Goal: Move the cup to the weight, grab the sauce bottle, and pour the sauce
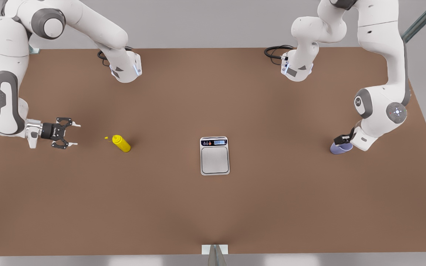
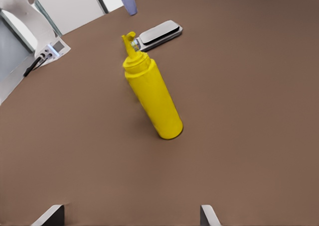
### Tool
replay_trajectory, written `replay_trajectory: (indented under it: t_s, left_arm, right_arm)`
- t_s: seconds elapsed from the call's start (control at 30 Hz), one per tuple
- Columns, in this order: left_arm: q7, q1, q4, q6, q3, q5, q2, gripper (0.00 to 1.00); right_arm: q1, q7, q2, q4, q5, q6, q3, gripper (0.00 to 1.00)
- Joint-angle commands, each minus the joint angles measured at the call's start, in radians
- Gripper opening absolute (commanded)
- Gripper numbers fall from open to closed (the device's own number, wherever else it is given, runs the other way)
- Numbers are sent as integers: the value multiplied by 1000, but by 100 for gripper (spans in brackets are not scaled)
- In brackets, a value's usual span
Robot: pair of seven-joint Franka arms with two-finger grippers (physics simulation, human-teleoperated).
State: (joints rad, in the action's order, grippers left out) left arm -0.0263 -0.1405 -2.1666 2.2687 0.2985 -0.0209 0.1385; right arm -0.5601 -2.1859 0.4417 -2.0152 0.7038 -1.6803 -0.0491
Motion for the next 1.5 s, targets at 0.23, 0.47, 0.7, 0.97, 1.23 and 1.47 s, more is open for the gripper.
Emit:
replay_trajectory:
  t_s: [0.23, 0.47, 0.7, 0.97, 1.23, 1.47]
  left_arm:
    - [9, -16, -35, 167, -4, -1, 98, 100]
    - [12, -16, -122, 261, -4, -5, 102, 95]
    - [12, -16, -134, 299, -4, -5, 141, 73]
    - [9, -16, -133, 299, -1, -5, 158, 32]
    - [-1, -16, -133, 296, 1, 1, 151, 21]
    - [-1, -16, -133, 298, 1, 1, 150, 21]
  right_arm:
    - [17, -233, 35, -134, 143, -128, 8, 100]
    - [72, -252, 48, -169, 264, -185, 61, 100]
    - [103, -330, 92, -169, 298, -176, 61, 100]
    - [108, -379, 114, -169, 358, -180, 81, 100]
    - [149, -379, 134, -169, 393, -187, 95, 100]
    - [203, -379, 149, -163, 445, -202, 97, 100]
